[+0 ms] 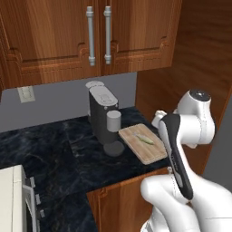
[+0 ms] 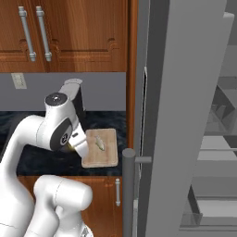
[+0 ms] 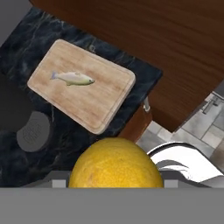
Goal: Retrieve a lemon from the fridge and place it on the cutting board with the fish.
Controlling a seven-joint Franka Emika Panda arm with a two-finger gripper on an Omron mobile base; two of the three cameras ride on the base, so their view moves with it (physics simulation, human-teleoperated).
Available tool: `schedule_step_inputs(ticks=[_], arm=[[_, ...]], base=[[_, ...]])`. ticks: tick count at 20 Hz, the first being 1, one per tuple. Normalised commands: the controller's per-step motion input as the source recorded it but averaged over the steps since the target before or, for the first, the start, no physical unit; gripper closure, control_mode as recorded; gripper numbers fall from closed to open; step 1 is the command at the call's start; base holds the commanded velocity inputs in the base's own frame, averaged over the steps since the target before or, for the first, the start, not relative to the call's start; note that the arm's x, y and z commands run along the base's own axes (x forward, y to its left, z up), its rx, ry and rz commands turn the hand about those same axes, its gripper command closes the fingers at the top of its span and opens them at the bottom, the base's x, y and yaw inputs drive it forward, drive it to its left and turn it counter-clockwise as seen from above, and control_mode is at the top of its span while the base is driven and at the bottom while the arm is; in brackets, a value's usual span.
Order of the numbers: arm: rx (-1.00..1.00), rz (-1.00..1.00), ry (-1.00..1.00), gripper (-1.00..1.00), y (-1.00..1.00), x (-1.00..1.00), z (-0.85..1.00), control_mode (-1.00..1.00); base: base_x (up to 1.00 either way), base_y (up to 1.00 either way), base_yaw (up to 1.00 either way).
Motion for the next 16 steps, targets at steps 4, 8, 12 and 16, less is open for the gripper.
schedule_step_inputs(ticks=[4,8,12,16], arm=[[0.00,-0.08,0.02,1.00,0.00,0.46,-0.07,-1.00],[0.00,-0.01,0.00,1.00,0.01,0.09,-0.15,-1.00],[0.00,-0.01,0.00,1.00,0.00,0.14,-0.34,-1.00],[0.00,-0.01,0.00,1.00,0.00,0.19,-0.41,-1.00]], base=[[0.00,0.00,0.00],[0.00,0.00,0.00],[0.00,0.00,0.00],[0.00,0.00,0.00]])
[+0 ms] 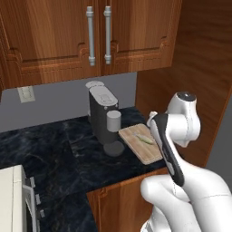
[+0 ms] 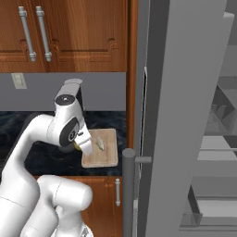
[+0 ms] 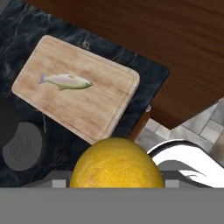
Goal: Retrieve a lemon from the fridge and place it on the cutting board with the fish.
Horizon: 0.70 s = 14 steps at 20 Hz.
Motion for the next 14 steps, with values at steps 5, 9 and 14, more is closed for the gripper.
schedule_step_inputs(ticks=[5,9,14], arm=[[0.00,-0.01,0.00,1.00,0.05,0.28,-0.29,-1.00],[0.00,-0.01,0.00,1.00,0.05,0.31,-0.15,-1.00],[0.00,-0.01,0.02,1.00,0.04,0.21,-0.24,-1.00]], base=[[0.00,0.00,0.00],[0.00,0.00,0.00],[0.00,0.00,0.00]])
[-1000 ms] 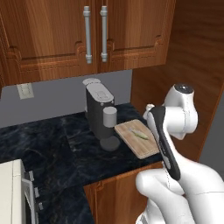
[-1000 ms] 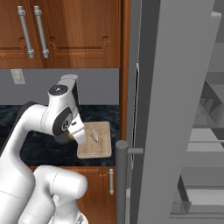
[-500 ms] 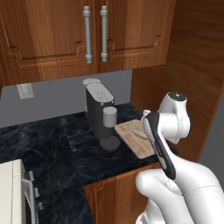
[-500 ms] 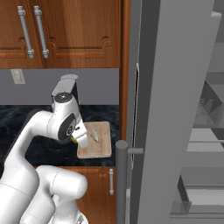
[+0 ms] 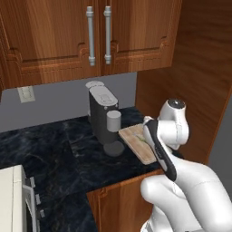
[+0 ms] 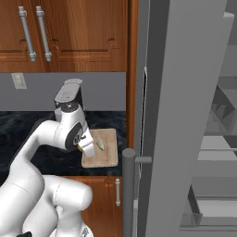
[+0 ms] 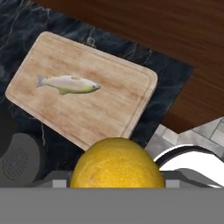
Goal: Retrieve a lemon from the fridge and place it on the cutting board with the fish.
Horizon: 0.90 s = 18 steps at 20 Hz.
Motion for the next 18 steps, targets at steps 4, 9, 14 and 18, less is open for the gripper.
schedule_step_inputs(ticks=[4,9,14,18], arm=[[0.00,-0.01,0.04,1.00,0.03,0.18,-0.33,-1.00],[0.00,0.00,0.03,1.00,0.00,0.17,-0.42,-1.00],[0.00,0.00,0.00,1.00,0.00,0.17,-0.33,-1.00],[0.00,0.00,0.00,1.00,0.00,0.30,-0.12,-1.00]], base=[[0.00,0.00,0.00],[0.00,0.00,0.00],[0.00,0.00,0.00],[0.00,0.00,0.00]])
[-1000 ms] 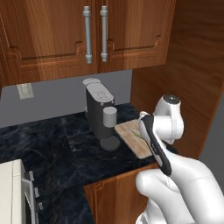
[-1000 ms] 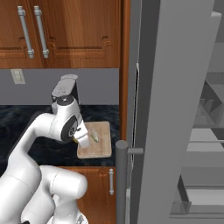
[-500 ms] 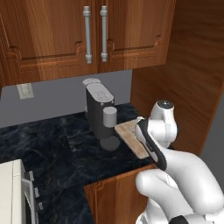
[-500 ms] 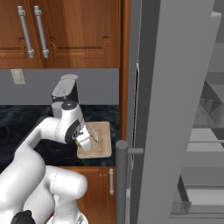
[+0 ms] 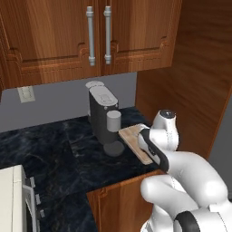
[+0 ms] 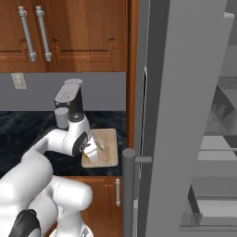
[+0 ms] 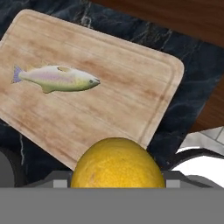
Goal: Retrieve a lemon from the fridge and place it on the cutting board with the fish.
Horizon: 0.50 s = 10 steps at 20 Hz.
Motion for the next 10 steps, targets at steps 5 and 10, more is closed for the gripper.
schedule_step_inputs(ticks=[5,10], arm=[[0.00,0.00,0.00,1.00,0.00,0.35,-0.11,-1.00],[0.00,0.00,0.00,1.00,0.00,0.36,-0.06,-1.00]], base=[[0.00,0.00,0.00],[0.00,0.00,0.00]])
